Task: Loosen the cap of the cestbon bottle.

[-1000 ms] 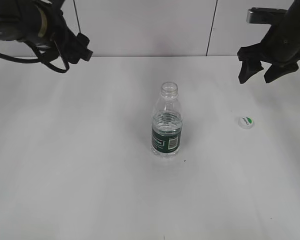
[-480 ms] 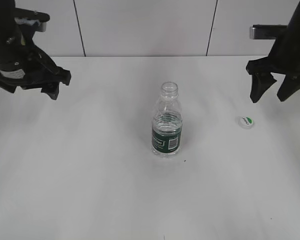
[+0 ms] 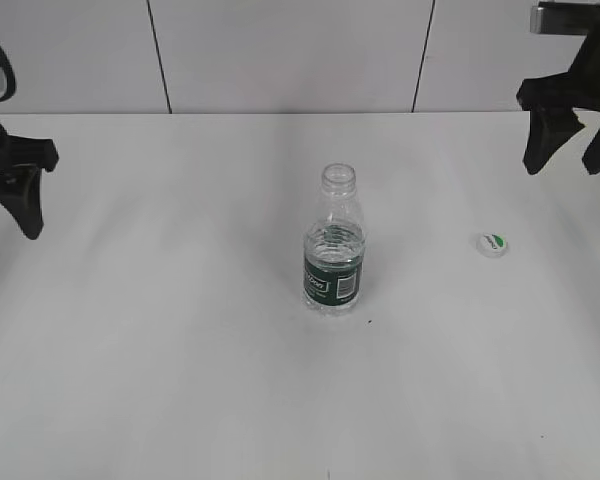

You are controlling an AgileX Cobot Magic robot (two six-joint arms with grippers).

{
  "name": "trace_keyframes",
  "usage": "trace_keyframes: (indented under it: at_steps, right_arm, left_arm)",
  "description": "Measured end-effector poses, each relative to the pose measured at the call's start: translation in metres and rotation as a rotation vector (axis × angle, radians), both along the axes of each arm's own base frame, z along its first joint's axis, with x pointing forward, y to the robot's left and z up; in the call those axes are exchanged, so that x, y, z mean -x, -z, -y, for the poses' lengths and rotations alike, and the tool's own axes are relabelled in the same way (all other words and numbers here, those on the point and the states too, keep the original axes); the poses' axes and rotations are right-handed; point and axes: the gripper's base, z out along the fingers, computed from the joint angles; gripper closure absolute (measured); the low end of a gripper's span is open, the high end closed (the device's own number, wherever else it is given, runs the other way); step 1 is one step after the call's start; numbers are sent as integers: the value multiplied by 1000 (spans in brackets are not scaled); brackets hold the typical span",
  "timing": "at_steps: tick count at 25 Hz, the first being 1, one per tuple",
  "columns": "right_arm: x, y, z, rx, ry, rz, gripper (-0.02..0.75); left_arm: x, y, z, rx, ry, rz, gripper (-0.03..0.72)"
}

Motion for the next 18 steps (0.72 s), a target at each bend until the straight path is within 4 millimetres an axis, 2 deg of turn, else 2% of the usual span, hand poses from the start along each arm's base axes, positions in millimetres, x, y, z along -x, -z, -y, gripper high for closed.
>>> trace_keyframes:
  at_steps: [4, 11, 16, 18]
  right_arm:
    - [27, -20, 3, -6, 37, 20, 216]
    - [100, -37, 10, -6, 63, 9, 217]
    - [158, -54, 14, -37, 70, 70, 217]
    - [180, -62, 16, -46, 70, 114, 218]
  left_arm:
    - [-1, 0, -20, 4, -57, -7, 176]
    - [1, 3, -20, 11, -15, -22, 224]
    - [23, 12, -21, 3, 58, -80, 255]
    - [36, 10, -23, -9, 72, -86, 258]
